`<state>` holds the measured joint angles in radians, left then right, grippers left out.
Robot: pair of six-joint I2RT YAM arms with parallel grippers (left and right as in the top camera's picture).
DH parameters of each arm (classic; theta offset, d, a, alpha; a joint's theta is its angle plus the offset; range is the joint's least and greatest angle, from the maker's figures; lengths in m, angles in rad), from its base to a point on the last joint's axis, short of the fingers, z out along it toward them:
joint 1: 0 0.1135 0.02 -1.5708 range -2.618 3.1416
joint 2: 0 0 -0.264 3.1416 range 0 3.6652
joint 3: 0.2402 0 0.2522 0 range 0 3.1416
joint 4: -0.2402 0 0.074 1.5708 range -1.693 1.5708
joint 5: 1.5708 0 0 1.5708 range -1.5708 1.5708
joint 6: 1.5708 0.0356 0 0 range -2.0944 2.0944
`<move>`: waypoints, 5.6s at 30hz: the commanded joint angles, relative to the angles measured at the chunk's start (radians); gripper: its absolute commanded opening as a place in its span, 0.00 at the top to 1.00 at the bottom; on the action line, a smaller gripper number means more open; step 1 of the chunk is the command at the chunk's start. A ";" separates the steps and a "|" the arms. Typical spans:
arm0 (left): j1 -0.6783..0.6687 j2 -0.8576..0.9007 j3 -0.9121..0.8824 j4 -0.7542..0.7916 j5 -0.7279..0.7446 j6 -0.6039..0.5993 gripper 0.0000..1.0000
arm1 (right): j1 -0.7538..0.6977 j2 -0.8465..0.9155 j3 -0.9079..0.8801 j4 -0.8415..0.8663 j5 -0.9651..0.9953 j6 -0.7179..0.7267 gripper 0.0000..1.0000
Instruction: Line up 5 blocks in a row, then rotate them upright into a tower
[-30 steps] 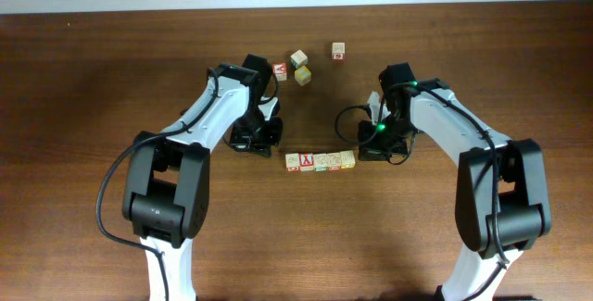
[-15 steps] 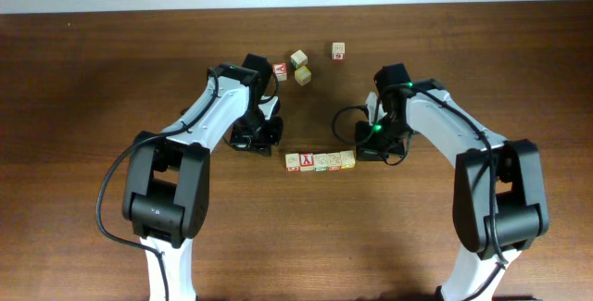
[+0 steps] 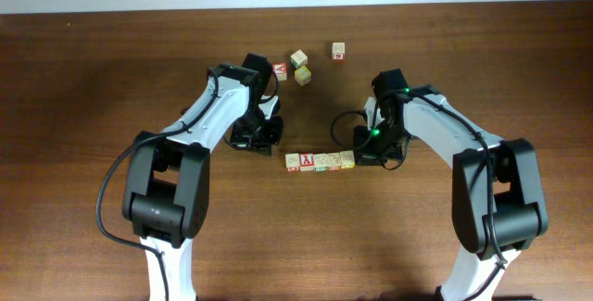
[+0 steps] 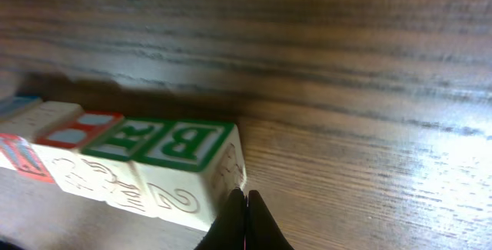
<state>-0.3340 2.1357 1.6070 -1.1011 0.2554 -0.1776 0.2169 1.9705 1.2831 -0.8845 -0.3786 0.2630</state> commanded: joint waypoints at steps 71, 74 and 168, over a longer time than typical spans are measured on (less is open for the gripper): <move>0.092 -0.217 -0.328 0.315 0.156 0.059 1.00 | -0.124 -0.159 0.044 -0.057 -0.134 -0.117 0.96; 0.092 -0.217 -0.333 0.317 0.148 0.082 1.00 | -0.118 -0.130 0.044 -0.053 -0.134 -0.117 0.96; -0.006 -0.217 -0.396 0.420 0.124 -0.099 1.00 | -0.104 -0.110 -0.005 -0.042 -0.114 -0.090 0.96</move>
<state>-0.3401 1.9194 1.2186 -0.6861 0.3599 -0.2634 0.1059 1.8526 1.2861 -0.9298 -0.4988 0.1764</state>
